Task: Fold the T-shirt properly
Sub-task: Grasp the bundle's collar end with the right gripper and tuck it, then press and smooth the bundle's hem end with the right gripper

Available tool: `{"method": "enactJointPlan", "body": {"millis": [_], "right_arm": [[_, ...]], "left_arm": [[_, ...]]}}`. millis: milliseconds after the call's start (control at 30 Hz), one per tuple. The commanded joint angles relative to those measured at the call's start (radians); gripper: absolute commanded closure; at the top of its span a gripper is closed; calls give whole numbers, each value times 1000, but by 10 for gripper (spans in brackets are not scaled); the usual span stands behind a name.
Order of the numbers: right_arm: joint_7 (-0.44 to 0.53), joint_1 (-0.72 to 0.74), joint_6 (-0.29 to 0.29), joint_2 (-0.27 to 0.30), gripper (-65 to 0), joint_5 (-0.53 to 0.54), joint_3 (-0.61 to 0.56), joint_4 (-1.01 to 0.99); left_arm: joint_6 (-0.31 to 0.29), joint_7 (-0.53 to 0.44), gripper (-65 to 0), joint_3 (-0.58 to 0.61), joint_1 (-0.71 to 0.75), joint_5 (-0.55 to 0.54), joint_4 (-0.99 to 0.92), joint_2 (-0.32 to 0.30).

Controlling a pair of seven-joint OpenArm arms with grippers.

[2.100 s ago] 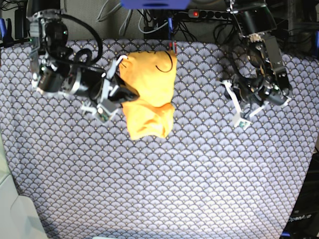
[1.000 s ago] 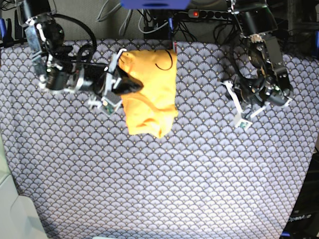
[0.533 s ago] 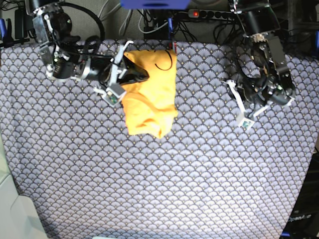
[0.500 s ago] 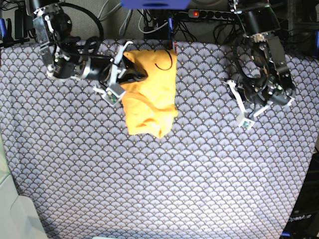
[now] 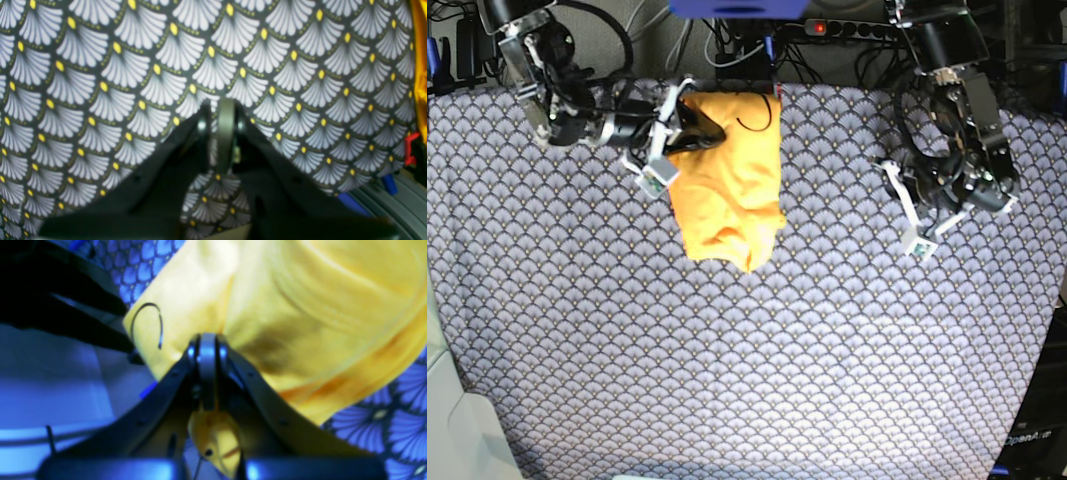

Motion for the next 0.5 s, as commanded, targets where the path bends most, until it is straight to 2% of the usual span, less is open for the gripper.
{"method": "enactJointPlan", "body": {"millis": [0, 133, 233, 300, 467], "right_arm": [[8, 11, 9, 25, 0, 22, 5, 61], [-110, 71, 9, 39, 0, 24, 7, 197], [-187, 151, 9, 33, 0, 24, 8, 210], [-209, 186, 9, 11, 0, 22, 7, 206], [-218, 290, 9, -2, 0, 22, -2, 111]], "left_arm": [[-2, -7, -39, -1, -13, -12, 19, -6], [-2, -7, -39, -1, -12, -12, 19, -6], [-2, -7, -39, -1, 2, -12, 19, -7], [-2, -7, -39, -1, 11, -7, 19, -7], [-2, -7, -39, -1, 30, -12, 19, -22]]}}
